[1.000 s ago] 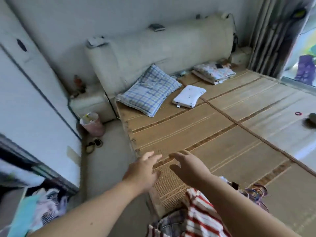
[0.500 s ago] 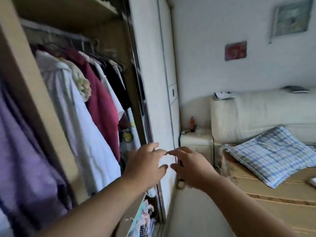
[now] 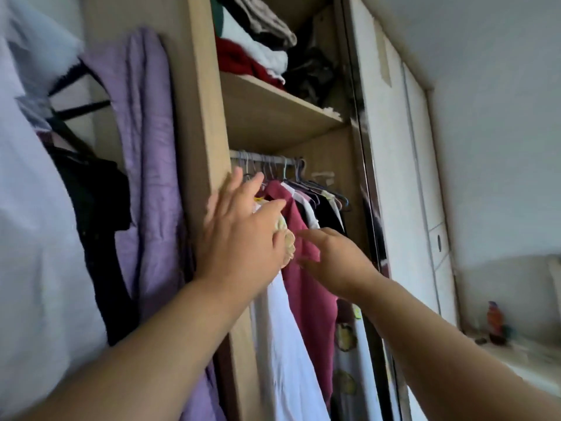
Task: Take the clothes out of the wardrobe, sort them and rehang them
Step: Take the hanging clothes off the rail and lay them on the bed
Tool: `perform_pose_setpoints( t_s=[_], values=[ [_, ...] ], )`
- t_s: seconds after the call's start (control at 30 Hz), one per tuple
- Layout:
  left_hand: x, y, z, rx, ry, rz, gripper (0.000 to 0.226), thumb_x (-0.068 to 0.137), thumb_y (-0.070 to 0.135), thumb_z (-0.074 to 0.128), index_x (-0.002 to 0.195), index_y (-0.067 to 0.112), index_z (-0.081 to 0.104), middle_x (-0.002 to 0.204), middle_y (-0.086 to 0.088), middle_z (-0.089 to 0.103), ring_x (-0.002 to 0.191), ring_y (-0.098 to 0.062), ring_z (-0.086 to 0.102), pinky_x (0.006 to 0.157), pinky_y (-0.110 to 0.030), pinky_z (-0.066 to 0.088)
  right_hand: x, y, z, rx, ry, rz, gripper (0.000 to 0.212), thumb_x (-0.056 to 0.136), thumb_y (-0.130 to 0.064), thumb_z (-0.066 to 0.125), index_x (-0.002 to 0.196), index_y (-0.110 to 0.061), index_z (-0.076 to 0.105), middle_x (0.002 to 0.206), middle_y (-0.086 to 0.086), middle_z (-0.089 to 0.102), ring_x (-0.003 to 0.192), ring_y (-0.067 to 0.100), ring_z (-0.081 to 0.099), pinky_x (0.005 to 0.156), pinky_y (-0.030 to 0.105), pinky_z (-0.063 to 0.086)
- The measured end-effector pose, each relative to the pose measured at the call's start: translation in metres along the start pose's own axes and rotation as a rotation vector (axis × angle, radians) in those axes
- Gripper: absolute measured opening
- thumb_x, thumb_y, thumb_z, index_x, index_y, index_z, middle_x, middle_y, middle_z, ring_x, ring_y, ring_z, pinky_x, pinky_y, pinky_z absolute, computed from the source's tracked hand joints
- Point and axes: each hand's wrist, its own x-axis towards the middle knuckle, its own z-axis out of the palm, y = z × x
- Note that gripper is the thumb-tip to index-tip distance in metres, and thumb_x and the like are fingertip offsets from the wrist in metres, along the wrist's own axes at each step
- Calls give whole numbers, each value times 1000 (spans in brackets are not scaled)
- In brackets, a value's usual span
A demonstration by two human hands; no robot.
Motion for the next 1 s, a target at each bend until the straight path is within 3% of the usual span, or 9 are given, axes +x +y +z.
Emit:
perform_pose_setpoints(
  t_s=[0.07, 0.2, 0.3, 0.37, 0.43, 0.57, 0.7, 0.87, 1.0],
  values=[
    [14, -13, -1, 71, 69, -84, 61, 72, 18, 69, 131, 14, 55, 151, -15, 33, 142, -34, 24, 111, -51, 25, 35, 3, 8, 49, 1, -28, 49, 85, -35, 62, 132, -26, 51, 123, 4, 58, 110, 22, 56, 89, 28, 42],
    [40, -25, -1, 93, 98, -302, 90, 79, 17, 66, 151, 10, 12, 160, -7, 0, 145, -24, 14, 110, -30, 22, 95, 10, 25, 140, -32, -81, 45, 86, -35, 60, 127, -20, 54, 122, 5, 62, 110, 25, 58, 87, 34, 47],
    [57, -24, 0, 123, 143, -401, 100, 79, 19, 63, 151, 21, -6, 160, 0, 3, 142, -21, 22, 105, -34, 31, 133, 14, 38, 199, -96, -132, 42, 86, -32, 59, 125, -18, 56, 116, 9, 65, 105, 28, 60, 79, 30, 46],
    [64, -22, 1, 132, 159, -440, 100, 79, 17, 62, 150, 24, -7, 159, 0, 9, 140, -21, 25, 103, -32, 32, 153, 13, 47, 185, -120, -182, 41, 88, -31, 57, 126, -17, 55, 116, 10, 65, 107, 30, 59, 73, 28, 42],
    [67, -21, 4, 128, 200, -488, 98, 77, 14, 62, 151, 25, -2, 157, -3, 18, 137, -21, 29, 103, -29, 31, 171, 12, 56, 150, -154, -235, 40, 91, -28, 53, 128, -11, 52, 120, 14, 62, 110, 33, 56, 79, 30, 42],
    [66, -18, 8, 70, 317, -541, 89, 68, 14, 63, 147, 26, 24, 135, -6, 48, 117, -25, 50, 99, -43, 44, 202, 9, 76, 86, -205, -288, 31, 94, -11, 44, 124, -5, 49, 121, 18, 58, 112, 32, 54, 86, 31, 38],
    [65, -18, 9, 92, 341, -548, 88, 68, 16, 65, 146, 29, 26, 129, -4, 52, 110, -22, 54, 94, -44, 49, 223, 1, 95, 106, -239, -243, 39, 91, 0, 38, 128, -6, 47, 124, 17, 58, 114, 30, 57, 93, 33, 43],
    [65, -17, 11, 143, 362, -525, 86, 69, 15, 65, 146, 30, 28, 129, -2, 54, 112, -19, 53, 93, -31, 44, 249, -6, 108, 146, -322, -101, 41, 87, 4, 39, 123, -7, 56, 124, 16, 60, 113, 31, 59, 94, 40, 47],
    [66, -18, 11, 163, 366, -525, 87, 70, 14, 65, 147, 31, 27, 129, 4, 54, 107, -9, 51, 85, -17, 37, 255, -6, 107, 210, -148, -79, 35, 83, 6, 40, 109, -5, 60, 110, 19, 65, 100, 35, 62, 82, 39, 50]
  ],
)
